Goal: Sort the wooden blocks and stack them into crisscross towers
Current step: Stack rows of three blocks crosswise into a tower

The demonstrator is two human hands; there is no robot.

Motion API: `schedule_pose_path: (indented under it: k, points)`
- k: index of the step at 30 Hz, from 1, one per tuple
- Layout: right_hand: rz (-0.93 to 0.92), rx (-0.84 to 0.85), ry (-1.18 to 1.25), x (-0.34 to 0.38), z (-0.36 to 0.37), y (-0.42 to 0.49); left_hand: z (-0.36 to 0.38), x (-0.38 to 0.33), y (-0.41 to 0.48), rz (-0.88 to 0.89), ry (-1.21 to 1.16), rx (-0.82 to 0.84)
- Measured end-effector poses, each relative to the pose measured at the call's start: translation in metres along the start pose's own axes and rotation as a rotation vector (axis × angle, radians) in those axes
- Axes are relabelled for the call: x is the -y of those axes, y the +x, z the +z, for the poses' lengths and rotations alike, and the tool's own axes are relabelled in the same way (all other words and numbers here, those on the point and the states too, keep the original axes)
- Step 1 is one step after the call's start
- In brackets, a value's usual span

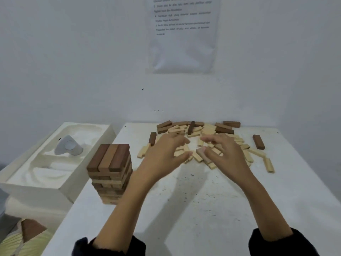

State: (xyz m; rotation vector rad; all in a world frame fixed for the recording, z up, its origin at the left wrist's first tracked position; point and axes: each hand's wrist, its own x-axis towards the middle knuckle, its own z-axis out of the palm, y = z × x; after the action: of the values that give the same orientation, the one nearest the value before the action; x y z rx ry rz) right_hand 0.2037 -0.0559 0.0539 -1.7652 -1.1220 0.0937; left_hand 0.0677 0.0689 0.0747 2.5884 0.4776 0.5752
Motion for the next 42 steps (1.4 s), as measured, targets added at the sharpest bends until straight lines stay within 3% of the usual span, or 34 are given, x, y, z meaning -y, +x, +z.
schedule_pose_path:
  k: [4,12,16,19,27,42]
  points:
    - [0.056,-0.088,-0.052,-0.04,0.016,0.007,0.051,0.032,0.02,-0.13,-0.037,-0.014]
    - [0.097,-0.257,-0.192,-0.091,0.059,0.031,0.095,0.082,0.064,-0.443,0.054,-0.285]
    - [0.146,-0.3,-0.295,-0.111,0.05,0.06,0.105,0.097,0.07,-0.45,0.093,-0.325]
    - [0.289,-0.288,-0.342,-0.125,0.034,0.087,0.104,0.104,0.074,-0.452,0.14,-0.32]
    - [0.451,-0.221,-0.515,-0.159,0.014,0.125,0.104,0.11,0.078,-0.418,0.047,-0.389]
    - [0.231,-0.099,-0.276,-0.191,0.004,0.138,0.106,0.113,0.078,-0.403,0.049,-0.388]
